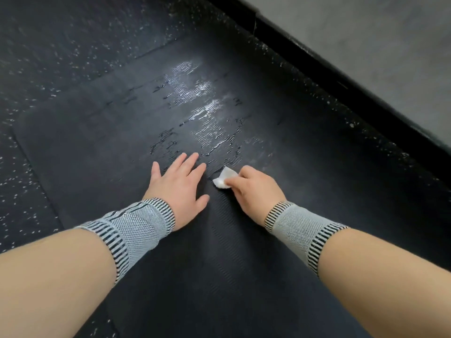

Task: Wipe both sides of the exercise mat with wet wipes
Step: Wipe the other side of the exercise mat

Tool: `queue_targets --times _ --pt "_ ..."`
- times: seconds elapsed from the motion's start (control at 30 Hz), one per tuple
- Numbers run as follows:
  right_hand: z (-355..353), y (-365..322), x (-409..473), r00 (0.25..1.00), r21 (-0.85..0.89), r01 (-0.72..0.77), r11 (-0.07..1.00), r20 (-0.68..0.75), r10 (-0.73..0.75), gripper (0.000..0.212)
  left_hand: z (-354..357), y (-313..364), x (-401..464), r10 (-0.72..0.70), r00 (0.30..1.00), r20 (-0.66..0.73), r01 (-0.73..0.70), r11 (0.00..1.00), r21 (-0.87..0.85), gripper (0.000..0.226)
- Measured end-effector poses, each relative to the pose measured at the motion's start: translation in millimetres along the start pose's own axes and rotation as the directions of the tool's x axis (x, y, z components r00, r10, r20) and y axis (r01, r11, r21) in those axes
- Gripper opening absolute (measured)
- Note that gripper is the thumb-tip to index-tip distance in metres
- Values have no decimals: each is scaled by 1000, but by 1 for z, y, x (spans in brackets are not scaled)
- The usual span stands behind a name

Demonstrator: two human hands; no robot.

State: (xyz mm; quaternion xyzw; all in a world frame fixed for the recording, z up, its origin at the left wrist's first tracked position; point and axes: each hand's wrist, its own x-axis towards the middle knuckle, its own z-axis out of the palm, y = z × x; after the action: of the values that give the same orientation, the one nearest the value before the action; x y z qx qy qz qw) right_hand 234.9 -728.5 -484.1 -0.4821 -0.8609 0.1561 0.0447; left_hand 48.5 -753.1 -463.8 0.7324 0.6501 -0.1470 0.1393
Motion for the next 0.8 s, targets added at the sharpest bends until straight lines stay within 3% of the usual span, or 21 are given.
queue_targets --times 0.07,0.17,0.2,0.27,0.33,0.4,0.43,0.5,0.57,0.6,0.67,0.73,0.8 --pt "-3 30 10 992 -13 -36 999 -121 34 19 -10 -1 9 20 1000 21 -20 1000 17 76" --pt "-12 69 23 881 99 -392 915 -247 404 23 -20 5 25 64 996 56 -67 996 65 81" --pt "-11 74 24 855 120 -430 895 -265 446 25 -23 10 32 79 995 57 -83 994 71 82" --pt "-13 68 24 896 66 -372 926 -235 377 25 -30 23 48 91 995 49 -93 995 48 88" --pt "-12 59 16 965 38 -155 987 -207 160 19 -34 38 63 76 994 75 -76 997 8 95" --pt "-15 70 13 986 -2 -33 999 -165 33 15 -33 52 73 48 991 126 -49 999 4 103" --pt "-19 83 18 986 -43 -35 998 -166 28 15 -33 56 75 32 989 143 -34 999 14 106" --pt "-29 113 33 961 -69 -189 979 -220 170 20 -34 63 78 17 986 166 -25 999 46 108" --pt "-36 135 48 857 13 -439 898 -294 423 26 -39 65 81 17 983 183 -37 994 102 108" --pt "-35 135 52 823 41 -493 869 -301 481 28 -43 66 82 17 980 196 -43 990 132 108" --pt "-30 119 53 886 -3 -402 916 -252 388 28 -48 68 85 18 975 222 -57 984 170 107" --pt "-27 105 42 964 -25 -184 983 -200 176 25 -52 69 86 18 972 236 -65 980 191 107" --pt "-30 118 41 969 -26 -133 991 -215 124 23 -55 67 86 26 965 260 -85 972 218 106"
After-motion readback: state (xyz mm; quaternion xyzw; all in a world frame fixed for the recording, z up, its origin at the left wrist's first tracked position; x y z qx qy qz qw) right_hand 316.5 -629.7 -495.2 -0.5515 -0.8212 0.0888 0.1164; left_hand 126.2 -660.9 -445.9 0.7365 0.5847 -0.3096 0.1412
